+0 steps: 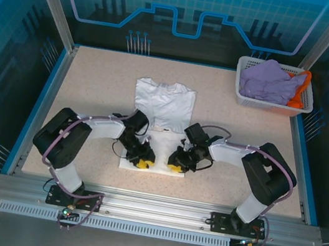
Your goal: Fold and stack the t-shirts
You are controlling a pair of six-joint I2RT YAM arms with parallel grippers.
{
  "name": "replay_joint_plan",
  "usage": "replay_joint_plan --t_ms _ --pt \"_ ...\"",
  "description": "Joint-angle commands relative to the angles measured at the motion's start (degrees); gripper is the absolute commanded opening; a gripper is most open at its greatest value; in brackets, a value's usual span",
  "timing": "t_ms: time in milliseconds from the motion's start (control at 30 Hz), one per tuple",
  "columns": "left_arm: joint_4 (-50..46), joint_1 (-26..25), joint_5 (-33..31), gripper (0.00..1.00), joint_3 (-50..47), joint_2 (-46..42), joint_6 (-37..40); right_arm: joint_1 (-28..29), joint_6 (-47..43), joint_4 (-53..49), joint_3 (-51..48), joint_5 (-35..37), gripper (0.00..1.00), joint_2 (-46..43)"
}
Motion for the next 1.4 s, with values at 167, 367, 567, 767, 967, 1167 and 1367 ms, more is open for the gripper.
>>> replay_joint_plan --t_ms 167,367,567,767,967,1167,1367 --pt "-18.30 -0.22 -23.69 0.42 -2.67 -6.64 0.73 -2.33 -3.62 -4.65 -7.52 1.05 0.28 -3.43" --pt "-15.82 -0.36 -16.12 0.52 2.10 -14.13 3.54 -2.25 -4.33 1.59 -10.72 -1.52 0.29 -12.50" --pt "-3.02 -5.40 5.30 0.32 7.13 -8.45 4.18 -0.49 -4.34 5.33 -10.58 -6.59 0.21 -11.35" --pt "3.30 -13.50 12.30 0.25 10.74 6.07 3.43 0.17 -4.19 3.83 -10.77 -6.05 0.15 -7.80" --pt "-2.08 -15.29 1.33 0.14 10.69 10.42 4.38 -1.36 -5.82 -1.38 -11.76 -3.21 0.13 -6.99" --pt "-9.38 -13.70 -14.10 0.14 4.28 3.24 5.04 -4.13 -6.43 -3.58 -14.77 -0.78 0.12 -7.51" --pt "-13.63 -5.34 -22.19 0.15 -7.29 -9.42 2.93 -6.40 -8.11 -3.44 -16.97 0.48 0.13 -9.76"
